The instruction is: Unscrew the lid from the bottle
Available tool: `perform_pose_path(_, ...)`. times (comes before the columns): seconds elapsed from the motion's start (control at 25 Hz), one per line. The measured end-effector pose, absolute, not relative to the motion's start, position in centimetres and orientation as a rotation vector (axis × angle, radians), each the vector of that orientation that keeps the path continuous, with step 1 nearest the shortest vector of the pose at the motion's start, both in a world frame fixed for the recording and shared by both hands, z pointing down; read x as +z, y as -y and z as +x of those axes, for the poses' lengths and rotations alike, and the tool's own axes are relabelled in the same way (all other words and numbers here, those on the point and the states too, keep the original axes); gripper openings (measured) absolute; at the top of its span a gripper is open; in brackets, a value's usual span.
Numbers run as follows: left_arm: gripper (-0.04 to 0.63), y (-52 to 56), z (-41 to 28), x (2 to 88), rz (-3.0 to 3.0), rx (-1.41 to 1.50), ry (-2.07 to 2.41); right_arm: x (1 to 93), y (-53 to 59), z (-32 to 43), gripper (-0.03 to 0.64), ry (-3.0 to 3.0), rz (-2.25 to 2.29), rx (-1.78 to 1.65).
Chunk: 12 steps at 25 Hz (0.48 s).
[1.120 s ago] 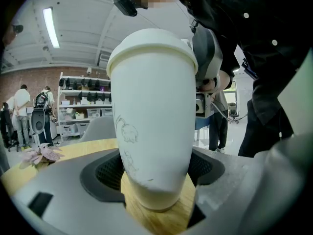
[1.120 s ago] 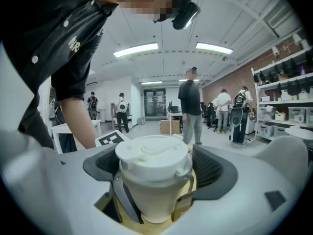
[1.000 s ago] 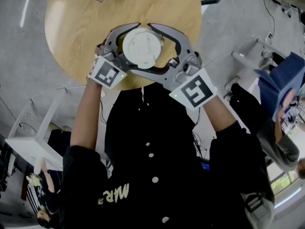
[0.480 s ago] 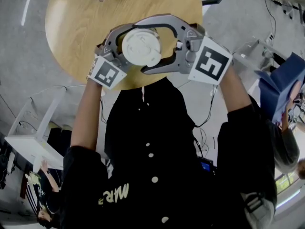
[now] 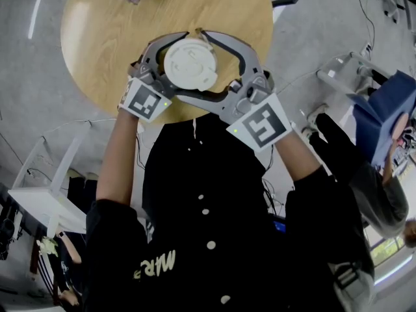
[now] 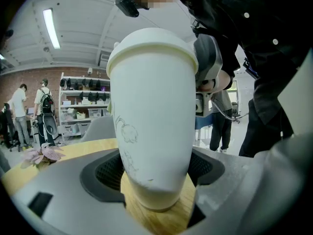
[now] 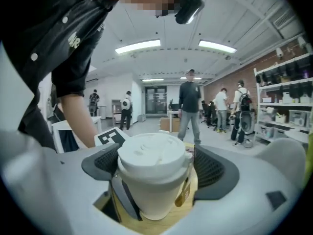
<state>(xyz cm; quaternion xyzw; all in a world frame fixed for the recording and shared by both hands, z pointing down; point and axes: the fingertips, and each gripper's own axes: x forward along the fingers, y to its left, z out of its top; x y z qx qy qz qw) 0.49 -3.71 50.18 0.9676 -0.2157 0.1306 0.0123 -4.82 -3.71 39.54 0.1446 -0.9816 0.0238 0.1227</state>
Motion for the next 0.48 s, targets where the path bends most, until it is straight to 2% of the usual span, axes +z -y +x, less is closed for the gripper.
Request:
perform_pose_path(0.2, 0.376, 3.7, 0.6, 50.0, 3.013, 0.408, 0.676, 39.3, 3.7, -5.4, 0.462, 2.864, 0.436, 0.021)
perform_pose_path(0.48, 0.376, 3.9, 0.7, 49.6, 3.018, 0.383, 0.687, 39.4, 2.0, -5.1, 0.460, 2.899, -0.336, -0.053)
